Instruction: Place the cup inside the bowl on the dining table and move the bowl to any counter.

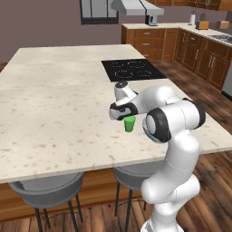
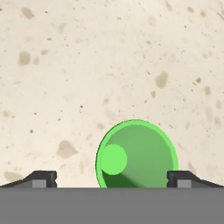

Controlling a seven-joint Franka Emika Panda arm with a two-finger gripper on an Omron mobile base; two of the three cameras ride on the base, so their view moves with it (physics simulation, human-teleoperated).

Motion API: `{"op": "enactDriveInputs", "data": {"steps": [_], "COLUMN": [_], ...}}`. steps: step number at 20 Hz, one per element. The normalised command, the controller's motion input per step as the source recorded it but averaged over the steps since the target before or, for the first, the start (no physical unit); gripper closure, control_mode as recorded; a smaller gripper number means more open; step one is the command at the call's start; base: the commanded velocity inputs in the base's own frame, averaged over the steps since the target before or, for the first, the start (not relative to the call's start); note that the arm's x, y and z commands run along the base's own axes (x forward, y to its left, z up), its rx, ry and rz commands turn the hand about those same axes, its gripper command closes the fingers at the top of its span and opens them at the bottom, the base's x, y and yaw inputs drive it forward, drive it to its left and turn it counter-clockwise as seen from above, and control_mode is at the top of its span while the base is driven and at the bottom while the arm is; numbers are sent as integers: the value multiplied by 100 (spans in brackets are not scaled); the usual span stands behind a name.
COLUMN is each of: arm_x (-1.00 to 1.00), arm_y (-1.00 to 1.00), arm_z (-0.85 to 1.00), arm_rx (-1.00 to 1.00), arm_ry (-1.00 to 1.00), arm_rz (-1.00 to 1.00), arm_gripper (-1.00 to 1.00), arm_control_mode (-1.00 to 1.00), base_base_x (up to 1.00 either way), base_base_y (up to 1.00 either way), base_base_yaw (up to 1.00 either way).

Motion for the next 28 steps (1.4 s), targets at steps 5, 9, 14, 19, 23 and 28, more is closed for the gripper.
{"op": "enactDriveInputs", "data": {"steps": [5,9,14,19,23,28], "arm_x": [0,0,0,0,0,2], "arm_y": [0,0,0,0,0,0], "arm_z": [-18,-13,-16,-16,-17,-14], "arm_rx": [0,0,0,0,0,0], "arm_ry": [2,2,1,1,1,0], "arm_rz": [0,0,0,0,0,0], "arm_gripper": [-100,-100,-100,-100,-100,-100], "arm_control_mode": [-100,-100,-100,-100,-100,-100], "base_base_x": [0,0,0,0,0,0], "base_base_y": [0,0,0,0,0,0], "base_base_yaw": [0,0,0,0,0,0]}}
